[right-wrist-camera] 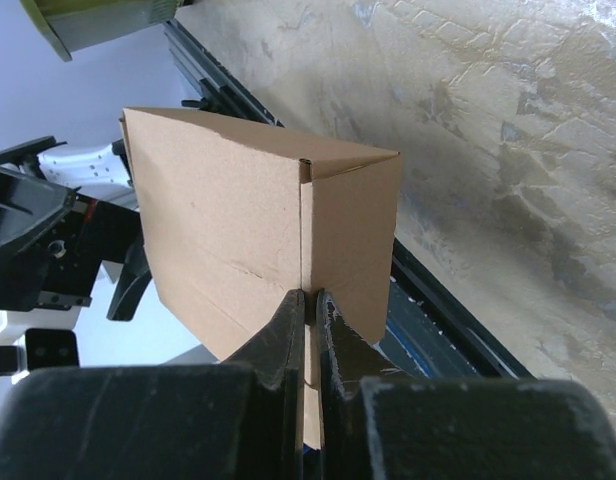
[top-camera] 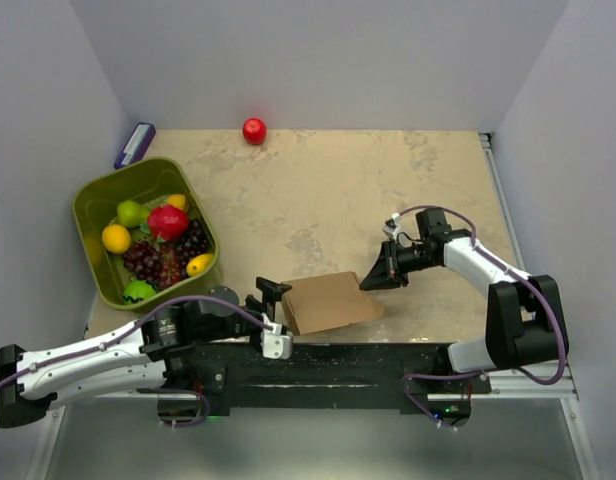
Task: Fold the paper box
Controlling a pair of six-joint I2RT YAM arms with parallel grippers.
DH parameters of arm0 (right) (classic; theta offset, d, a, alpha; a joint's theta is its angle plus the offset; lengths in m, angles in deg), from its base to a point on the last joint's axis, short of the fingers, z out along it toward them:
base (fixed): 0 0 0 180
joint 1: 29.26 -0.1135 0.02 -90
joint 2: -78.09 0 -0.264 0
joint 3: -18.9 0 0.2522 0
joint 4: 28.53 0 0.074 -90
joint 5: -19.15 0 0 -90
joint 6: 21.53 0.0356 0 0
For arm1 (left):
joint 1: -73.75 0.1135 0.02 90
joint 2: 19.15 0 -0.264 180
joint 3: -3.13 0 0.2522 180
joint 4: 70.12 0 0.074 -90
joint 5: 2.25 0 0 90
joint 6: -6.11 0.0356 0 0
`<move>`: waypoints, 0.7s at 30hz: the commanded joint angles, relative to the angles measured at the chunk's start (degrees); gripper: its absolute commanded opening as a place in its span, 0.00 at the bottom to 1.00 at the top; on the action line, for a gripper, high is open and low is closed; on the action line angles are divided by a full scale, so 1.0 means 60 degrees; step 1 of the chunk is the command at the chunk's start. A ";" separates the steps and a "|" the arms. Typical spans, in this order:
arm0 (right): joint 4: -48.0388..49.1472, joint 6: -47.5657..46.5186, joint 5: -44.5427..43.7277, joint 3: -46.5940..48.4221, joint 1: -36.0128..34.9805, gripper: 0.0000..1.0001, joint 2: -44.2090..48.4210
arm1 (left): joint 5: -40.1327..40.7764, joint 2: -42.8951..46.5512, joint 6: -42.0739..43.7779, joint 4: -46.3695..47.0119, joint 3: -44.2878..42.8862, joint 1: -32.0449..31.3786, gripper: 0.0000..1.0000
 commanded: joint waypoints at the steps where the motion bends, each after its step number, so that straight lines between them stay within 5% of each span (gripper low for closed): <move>1: -0.0237 0.0032 0.0438 0.0330 0.0034 0.00 0.0105 | 0.0127 -0.0139 0.0349 0.0324 0.0065 -0.0186 1.00; 11: -0.0471 -0.0202 0.0233 0.0418 0.0034 0.00 -0.0055 | 0.0434 0.0695 0.0378 -0.2297 -0.0463 -0.0259 1.00; 21: -0.0706 -0.0335 0.0042 0.0330 0.0019 0.00 0.0194 | 0.0757 0.0432 0.0905 -0.0615 0.0034 -0.0288 1.00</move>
